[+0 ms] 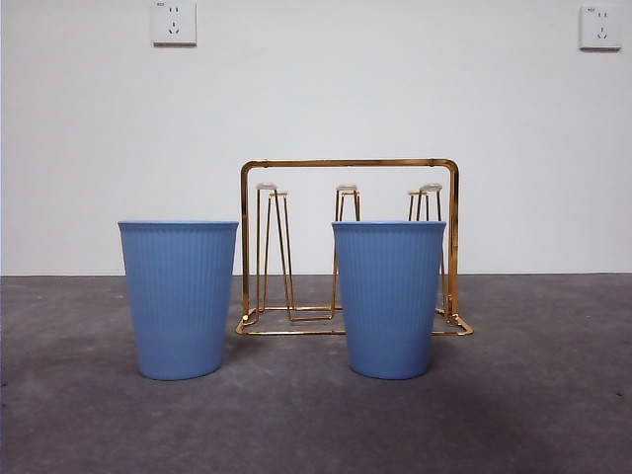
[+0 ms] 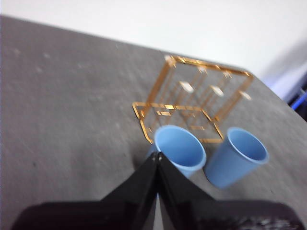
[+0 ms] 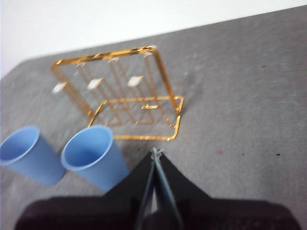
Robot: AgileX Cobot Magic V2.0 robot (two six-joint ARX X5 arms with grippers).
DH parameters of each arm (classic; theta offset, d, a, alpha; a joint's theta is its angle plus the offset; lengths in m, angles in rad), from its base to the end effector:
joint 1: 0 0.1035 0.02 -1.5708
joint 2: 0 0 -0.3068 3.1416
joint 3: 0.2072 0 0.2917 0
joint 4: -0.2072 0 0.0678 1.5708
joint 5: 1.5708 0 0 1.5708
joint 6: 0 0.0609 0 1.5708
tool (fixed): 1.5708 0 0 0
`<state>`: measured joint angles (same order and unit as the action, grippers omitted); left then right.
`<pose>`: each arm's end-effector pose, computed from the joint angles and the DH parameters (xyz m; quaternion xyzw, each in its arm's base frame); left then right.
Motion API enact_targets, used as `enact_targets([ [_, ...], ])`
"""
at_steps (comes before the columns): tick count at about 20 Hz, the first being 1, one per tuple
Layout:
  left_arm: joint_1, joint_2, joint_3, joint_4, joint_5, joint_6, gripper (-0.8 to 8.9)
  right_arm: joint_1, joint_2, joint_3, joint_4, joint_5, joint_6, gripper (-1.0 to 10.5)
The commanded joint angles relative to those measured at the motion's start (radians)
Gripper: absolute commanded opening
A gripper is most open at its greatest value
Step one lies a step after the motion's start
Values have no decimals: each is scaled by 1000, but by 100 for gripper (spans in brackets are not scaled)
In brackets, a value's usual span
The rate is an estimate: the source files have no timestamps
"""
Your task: Pick up cup 1,put cup 1 in the cup rack,pick up cup 2,put cup 2 in the cup rack
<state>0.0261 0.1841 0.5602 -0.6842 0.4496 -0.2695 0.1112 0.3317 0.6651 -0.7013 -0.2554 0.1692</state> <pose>0.0794 -0.0244 0.2831 -0.1656 0.1757 -0.1858 0.9525 0.0960 0.0262 0.3080 0.0948 0.1969 0.1631 0.9621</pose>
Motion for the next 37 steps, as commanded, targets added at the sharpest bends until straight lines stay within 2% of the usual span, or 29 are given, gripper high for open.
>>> enact_targets([
  [1,3,41,54,-67,31,55,-6,0,82,111,-111,-22,-108,-9],
  [7,3,150,179,-229,60,155,-6,0,247,305,-357,-85,-241,-9],
  [12,1,253,285,-350,82,231,-6,0,357,399,-512,-109,-336,-9],
  [19,-27,348,372,-386,84,248,3,0,412,413,-525,-116,-329,16],
  [20,-27,356,376,-386,98,248,67,0,412,413,-512,-116,-326,91],
  [21,-27,361,378,-385,122,247,198,0,412,413,-502,-124,-326,173],
  [23,-27,378,380,-377,200,244,589,0,416,413,-481,-189,-325,347],
  [24,-27,388,380,-369,245,243,621,0,424,414,-468,-234,-322,406],
  [27,-32,416,380,-315,419,205,621,1,483,423,-412,-296,-278,419],
  [32,-108,455,380,-203,522,118,620,72,678,484,-343,-293,-265,413],
  [34,-136,480,380,-190,530,116,620,140,789,533,-319,-254,-244,410],
  [37,-154,505,380,-184,531,116,620,248,947,612,-296,-109,-216,410],
])
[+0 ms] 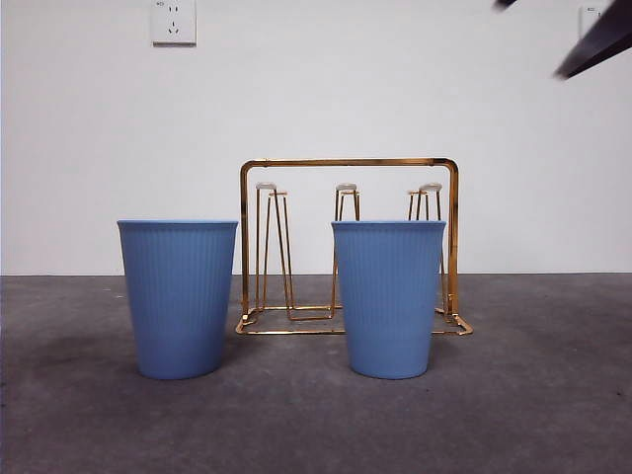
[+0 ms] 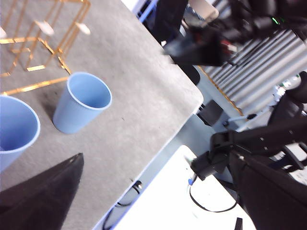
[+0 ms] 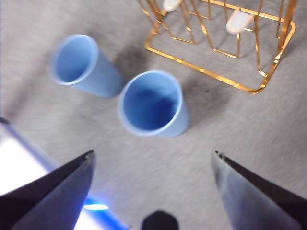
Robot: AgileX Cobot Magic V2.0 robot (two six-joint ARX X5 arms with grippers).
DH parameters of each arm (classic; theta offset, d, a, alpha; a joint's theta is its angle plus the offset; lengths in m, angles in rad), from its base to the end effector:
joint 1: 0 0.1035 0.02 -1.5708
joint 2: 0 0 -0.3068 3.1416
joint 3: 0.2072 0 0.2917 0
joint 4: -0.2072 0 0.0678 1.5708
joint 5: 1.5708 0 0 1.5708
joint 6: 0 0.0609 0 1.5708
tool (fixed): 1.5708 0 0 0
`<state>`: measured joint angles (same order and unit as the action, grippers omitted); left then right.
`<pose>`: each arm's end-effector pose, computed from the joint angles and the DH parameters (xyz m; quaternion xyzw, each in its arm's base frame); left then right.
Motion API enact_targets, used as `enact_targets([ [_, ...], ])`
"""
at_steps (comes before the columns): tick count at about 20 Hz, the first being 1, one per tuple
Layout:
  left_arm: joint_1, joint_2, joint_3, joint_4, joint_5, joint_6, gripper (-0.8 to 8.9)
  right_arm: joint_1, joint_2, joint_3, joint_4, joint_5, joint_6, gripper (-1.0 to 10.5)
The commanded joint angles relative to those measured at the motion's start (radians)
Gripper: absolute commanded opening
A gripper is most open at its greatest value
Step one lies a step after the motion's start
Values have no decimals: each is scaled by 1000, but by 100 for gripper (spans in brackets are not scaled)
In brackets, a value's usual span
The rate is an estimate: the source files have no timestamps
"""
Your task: Pick up cup 1,put cup 1 in the cup rack,pick up cup 2,put cup 2 in the cup rack
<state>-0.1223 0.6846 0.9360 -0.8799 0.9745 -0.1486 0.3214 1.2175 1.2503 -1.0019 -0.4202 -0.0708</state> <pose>0.1193 -0.0654 0.3667 -0.1876 0.3175 -0.4735 0.7998 0.2455 0.1079 0.3590 -0.0062 0.4536 0.3369 0.8250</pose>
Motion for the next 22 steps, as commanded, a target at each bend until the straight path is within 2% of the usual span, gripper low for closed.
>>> enact_targets([
  [1,-6,11,5,16,6,-5,620,67,113,55,5,98,29,410],
  [5,-9,26,5,37,6,-7,620,164,291,124,28,225,46,408],
  [11,-30,36,5,63,6,-35,620,198,463,129,103,272,82,396],
  [15,-47,51,5,67,6,-48,620,197,521,129,130,290,95,170],
  [20,-77,81,5,134,21,-112,620,198,563,129,140,272,95,153],
  [21,-83,87,5,157,21,-131,620,197,566,129,135,276,95,108],
  [22,-89,90,5,179,20,-149,620,197,566,129,136,274,87,-14],
])
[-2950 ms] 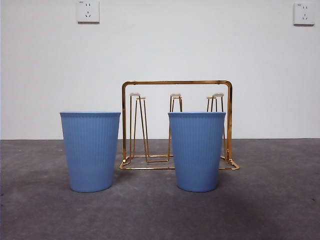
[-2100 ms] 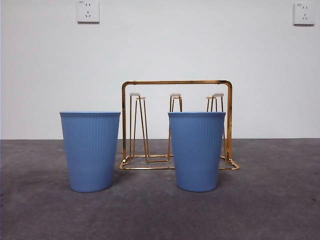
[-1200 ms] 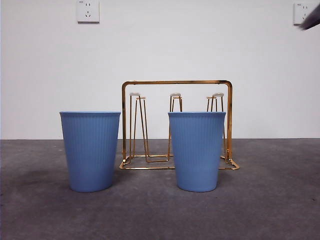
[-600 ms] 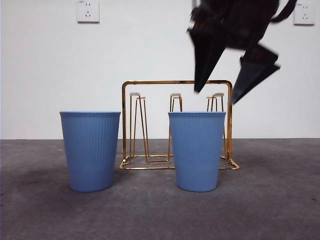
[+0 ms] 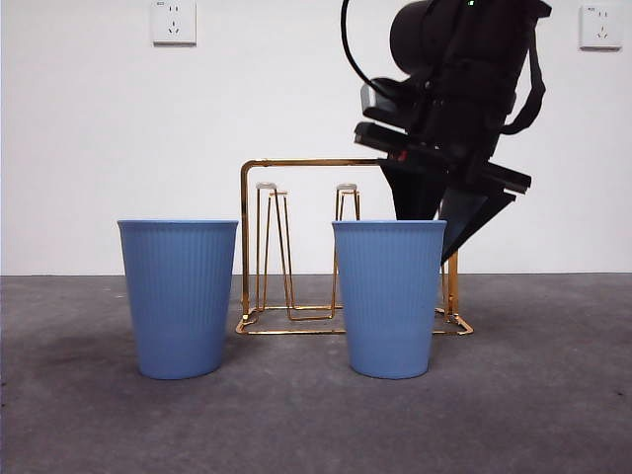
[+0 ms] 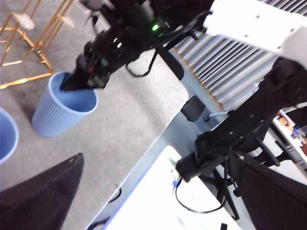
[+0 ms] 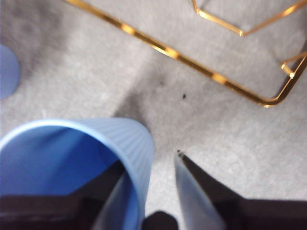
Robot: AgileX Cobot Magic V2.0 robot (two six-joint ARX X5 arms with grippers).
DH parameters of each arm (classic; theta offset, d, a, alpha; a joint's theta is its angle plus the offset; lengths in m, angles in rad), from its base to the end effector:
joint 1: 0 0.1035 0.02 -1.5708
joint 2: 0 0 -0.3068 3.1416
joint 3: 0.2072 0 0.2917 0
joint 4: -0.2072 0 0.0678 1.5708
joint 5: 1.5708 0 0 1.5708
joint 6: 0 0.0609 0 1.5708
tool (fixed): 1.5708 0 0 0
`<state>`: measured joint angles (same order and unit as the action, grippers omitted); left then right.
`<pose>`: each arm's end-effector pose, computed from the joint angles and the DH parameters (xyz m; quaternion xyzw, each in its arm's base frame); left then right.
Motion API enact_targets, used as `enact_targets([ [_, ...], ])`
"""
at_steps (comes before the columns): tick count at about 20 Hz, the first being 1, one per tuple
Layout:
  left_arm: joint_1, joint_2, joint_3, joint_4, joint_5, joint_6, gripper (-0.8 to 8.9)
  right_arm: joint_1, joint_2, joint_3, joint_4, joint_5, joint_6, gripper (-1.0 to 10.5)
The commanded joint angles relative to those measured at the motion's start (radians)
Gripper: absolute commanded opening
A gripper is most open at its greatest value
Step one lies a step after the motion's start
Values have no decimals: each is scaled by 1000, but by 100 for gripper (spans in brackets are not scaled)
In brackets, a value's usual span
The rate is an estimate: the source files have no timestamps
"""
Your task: Pick up cup 1,put cup 1 in the cup rack,pick up cup 2,put cup 2 in the cup rack
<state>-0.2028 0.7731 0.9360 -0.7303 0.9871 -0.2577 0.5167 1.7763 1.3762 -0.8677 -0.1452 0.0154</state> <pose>0.1444 -0.0816 0.3688 -0.2082 0.3257 -0.5004 0.7747 0.3496 0.2088 0.2257 -0.1035 0.5841 0.2573 0.7628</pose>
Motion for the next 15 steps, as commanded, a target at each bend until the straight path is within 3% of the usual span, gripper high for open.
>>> enact_targets([
  [1,-13,5,5,53,8,-60,620,2,5,3,3,-3,-12,-9],
  [7,-62,44,5,253,-13,-219,620,0,-82,5,-71,4,-52,-11],
  [11,-148,110,5,470,-93,-358,620,0,-327,5,-53,4,-40,-11],
  [15,-308,225,5,713,-238,-482,620,1,-629,5,102,19,11,-11],
])
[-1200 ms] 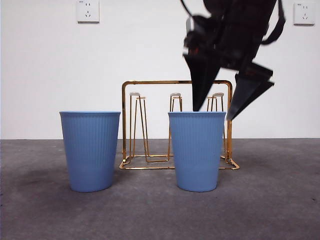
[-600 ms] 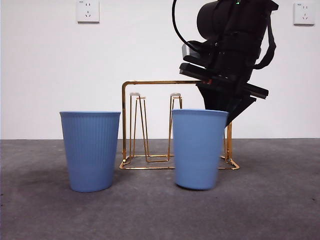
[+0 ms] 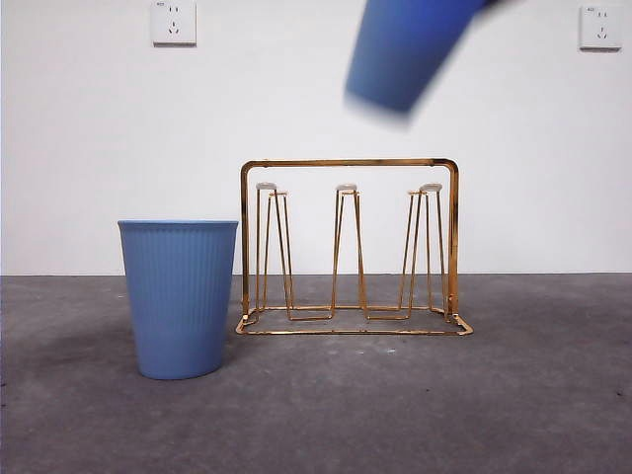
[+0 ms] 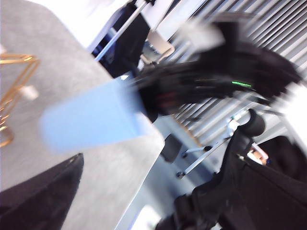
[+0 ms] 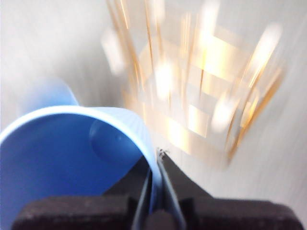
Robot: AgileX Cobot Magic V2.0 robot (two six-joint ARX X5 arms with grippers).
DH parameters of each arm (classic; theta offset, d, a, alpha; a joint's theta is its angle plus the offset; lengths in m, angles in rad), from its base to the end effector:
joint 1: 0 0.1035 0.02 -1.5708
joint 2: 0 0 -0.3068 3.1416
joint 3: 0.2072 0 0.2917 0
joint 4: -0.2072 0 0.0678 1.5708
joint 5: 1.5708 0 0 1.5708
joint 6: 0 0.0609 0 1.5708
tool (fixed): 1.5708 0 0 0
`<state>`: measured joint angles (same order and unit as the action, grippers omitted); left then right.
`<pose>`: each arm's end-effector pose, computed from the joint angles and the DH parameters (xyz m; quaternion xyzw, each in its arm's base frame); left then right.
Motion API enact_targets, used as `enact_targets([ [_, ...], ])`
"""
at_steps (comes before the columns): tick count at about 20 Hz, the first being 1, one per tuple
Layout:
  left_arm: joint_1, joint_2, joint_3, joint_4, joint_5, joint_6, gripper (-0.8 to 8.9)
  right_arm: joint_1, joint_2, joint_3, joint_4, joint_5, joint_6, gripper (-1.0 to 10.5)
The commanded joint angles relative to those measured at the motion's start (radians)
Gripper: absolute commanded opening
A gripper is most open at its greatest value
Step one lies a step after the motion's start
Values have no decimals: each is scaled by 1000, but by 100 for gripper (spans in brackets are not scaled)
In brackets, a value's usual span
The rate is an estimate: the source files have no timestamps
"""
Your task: Pick up cup 1,put cup 1 in the cup rack,pick up cup 2,put cup 2 in the cup rack
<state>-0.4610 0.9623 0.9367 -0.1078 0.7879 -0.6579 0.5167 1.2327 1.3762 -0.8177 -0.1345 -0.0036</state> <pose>0.1969 -0.1460 0.3932 -0.2718 0.2507 -0.5308 0.7626 0.2501 0.1515 0.4131 -0.0644 0.3242 0.3025 0.8940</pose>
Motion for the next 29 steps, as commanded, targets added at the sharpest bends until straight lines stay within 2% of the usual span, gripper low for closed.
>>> enact_targets([
  [1,-95,75,4,196,-77,-139,620,1,-153,5,105,19,30,-11],
  [4,-187,193,4,537,-188,-336,620,1,-272,5,197,56,19,-11],
  [7,-253,316,4,863,-319,-513,619,1,-324,5,235,65,-26,-12],
  [10,-284,417,4,1096,-386,-655,620,1,-326,5,291,72,-34,-11],
  [15,-324,492,11,1201,-479,-685,620,1,-281,4,355,70,-35,-11],
  [17,-325,496,19,1200,-503,-684,620,1,-255,4,369,35,-35,-11],
  [25,-311,496,23,1218,-548,-684,620,8,-189,0,396,-28,-35,-11],
  [29,-308,496,23,1232,-554,-684,620,43,-174,-1,402,-11,-50,-11],
])
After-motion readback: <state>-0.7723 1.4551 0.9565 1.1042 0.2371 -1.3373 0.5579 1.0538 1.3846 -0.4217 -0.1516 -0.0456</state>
